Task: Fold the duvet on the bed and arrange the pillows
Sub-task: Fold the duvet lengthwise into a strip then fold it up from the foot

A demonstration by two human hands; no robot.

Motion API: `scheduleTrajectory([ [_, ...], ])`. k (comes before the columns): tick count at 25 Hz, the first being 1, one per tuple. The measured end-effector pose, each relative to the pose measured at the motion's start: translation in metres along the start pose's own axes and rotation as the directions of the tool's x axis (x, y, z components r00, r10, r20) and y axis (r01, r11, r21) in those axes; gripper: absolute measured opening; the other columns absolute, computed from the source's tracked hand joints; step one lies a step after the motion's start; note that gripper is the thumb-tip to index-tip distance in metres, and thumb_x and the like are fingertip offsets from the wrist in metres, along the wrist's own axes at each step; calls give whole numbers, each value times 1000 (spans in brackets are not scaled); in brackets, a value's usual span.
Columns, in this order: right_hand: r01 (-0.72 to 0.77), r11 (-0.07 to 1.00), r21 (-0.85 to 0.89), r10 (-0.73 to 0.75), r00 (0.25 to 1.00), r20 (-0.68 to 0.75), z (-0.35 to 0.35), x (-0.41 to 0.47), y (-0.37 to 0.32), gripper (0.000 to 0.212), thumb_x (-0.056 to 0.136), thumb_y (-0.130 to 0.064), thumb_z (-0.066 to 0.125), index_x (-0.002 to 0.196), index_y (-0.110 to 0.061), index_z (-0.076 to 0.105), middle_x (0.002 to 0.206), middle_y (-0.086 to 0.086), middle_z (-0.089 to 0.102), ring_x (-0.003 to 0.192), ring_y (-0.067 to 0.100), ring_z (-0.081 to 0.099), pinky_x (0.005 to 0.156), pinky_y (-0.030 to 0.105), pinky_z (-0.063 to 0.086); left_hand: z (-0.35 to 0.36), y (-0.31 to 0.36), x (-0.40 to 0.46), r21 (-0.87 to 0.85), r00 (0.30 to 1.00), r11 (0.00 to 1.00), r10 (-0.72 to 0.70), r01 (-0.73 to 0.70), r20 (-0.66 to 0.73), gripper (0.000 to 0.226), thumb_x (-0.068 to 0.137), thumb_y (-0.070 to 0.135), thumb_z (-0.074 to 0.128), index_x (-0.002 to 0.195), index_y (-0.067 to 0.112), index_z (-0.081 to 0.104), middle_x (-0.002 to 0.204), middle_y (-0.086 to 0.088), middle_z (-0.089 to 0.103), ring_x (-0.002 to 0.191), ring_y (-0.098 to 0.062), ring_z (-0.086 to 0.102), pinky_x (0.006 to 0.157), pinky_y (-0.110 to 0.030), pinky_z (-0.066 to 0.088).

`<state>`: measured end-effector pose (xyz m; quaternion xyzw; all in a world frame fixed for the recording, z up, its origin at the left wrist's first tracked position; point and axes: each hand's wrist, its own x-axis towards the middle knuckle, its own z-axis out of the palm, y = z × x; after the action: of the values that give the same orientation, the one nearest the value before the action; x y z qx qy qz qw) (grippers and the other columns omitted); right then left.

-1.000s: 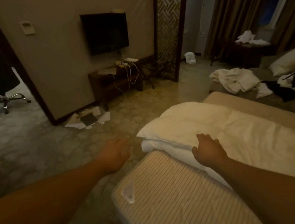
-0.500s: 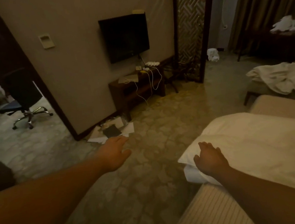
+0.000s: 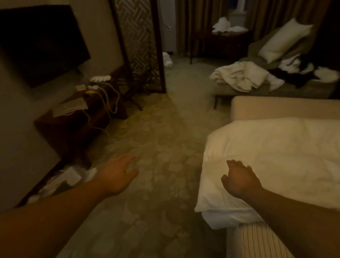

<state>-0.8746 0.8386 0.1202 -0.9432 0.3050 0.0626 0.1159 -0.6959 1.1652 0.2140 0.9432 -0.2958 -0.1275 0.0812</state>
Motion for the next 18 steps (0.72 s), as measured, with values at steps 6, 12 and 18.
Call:
scheduleTrajectory([
  [6,-333,934,132,342,938,-58,-8,33,-44,62,96,-35,45,150,-11,28,148,9,40,134,28,39,113,37,26,-58,-58,171,-10,980,980,197,-197,-8,62,97,51,44,151,25,30,157,-4,30,144,-25,25,116,-40,21],
  [12,-633,755,172,648,760,-46,3,61,-14,56,94,-36,46,143,-11,35,142,7,45,131,25,42,112,36,28,-25,39,309,-67,842,854,521,-517,140,57,100,41,46,150,16,33,156,-7,33,142,-24,30,112,-28,21],
  [18,-742,559,370,801,599,-7,24,176,16,46,87,-37,53,125,-13,50,126,8,56,119,28,53,103,37,41,-8,78,482,0,750,775,611,-632,252,64,96,55,43,149,23,35,155,-4,34,142,-23,29,115,-33,22],
])
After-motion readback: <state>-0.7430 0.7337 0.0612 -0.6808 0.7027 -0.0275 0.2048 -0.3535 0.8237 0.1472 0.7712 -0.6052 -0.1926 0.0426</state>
